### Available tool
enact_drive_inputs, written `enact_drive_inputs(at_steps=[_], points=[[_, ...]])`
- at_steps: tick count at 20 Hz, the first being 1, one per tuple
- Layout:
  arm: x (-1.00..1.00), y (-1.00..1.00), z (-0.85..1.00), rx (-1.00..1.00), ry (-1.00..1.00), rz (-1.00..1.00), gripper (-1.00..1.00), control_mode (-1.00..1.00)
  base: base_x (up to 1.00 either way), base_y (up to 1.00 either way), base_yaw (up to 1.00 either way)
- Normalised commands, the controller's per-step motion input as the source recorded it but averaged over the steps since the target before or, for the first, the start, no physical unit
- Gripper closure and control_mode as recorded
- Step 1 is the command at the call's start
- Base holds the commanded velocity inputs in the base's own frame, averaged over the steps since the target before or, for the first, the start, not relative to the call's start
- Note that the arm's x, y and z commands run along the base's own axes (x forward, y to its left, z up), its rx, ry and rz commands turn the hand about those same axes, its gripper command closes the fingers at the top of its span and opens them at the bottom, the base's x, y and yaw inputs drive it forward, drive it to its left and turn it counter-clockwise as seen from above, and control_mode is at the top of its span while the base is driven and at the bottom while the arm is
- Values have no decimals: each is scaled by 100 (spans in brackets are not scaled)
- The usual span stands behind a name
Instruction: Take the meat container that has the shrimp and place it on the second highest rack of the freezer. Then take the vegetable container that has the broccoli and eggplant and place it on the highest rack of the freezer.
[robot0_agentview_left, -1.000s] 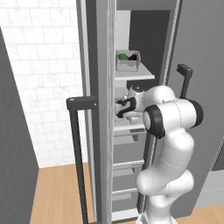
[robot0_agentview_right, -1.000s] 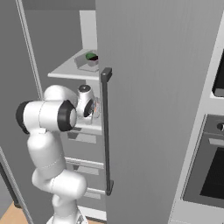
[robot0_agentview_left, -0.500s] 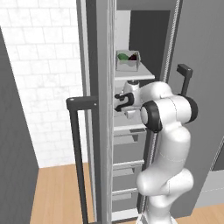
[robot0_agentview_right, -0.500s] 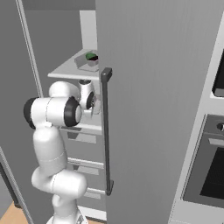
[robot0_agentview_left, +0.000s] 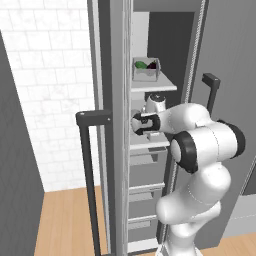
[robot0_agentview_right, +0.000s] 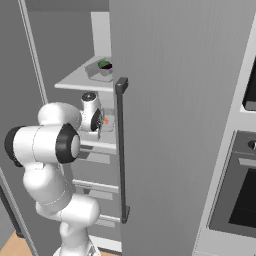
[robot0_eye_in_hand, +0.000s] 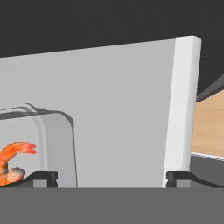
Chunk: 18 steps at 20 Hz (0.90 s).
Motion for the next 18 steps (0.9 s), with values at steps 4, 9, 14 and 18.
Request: enact_drive_inputs(at_steps=[4,9,14,18], points=[[-42,0,83,0,-23,0,-100,-100,0,0,0],[-40,1,92,0,-22,0,-100,-100,0,0,0],[-99,-7,60,0,-2,0,-100,-100,0,0,0],[-100,-17,39,1,0,0,-100,-100,0,0,0]])
